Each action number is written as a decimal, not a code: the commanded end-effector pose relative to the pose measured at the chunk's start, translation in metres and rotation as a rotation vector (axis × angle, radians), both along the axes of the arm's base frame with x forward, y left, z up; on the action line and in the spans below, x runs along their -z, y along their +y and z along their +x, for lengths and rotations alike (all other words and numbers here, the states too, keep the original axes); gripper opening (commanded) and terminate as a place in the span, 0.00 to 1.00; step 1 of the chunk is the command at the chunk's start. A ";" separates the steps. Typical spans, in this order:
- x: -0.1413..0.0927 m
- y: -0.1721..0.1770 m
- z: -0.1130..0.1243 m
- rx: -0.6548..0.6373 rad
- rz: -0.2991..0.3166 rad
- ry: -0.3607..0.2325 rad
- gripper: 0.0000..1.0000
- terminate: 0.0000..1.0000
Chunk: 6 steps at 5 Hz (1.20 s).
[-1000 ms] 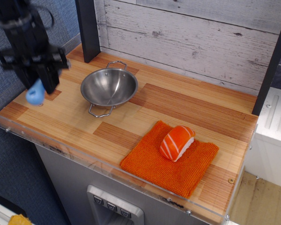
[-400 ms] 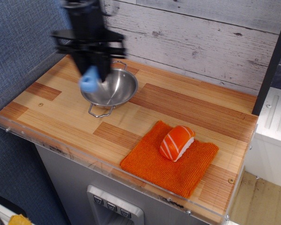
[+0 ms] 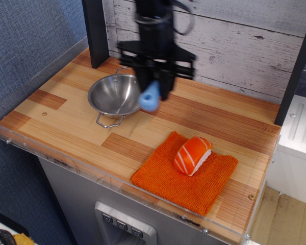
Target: Move the spoon to the top right of table
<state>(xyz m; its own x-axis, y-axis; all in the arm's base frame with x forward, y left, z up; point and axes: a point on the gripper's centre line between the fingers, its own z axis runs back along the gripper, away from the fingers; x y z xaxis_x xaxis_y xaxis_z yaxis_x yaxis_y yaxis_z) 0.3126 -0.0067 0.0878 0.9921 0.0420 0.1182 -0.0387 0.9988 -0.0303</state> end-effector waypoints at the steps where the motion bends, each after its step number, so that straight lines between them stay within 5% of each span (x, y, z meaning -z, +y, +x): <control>1: 0.014 -0.039 0.046 0.107 0.018 -0.026 0.00 0.00; 3: 0.051 -0.039 0.084 0.107 0.028 0.016 0.00 0.00; 6: 0.054 -0.038 0.070 0.127 0.028 0.038 0.00 0.00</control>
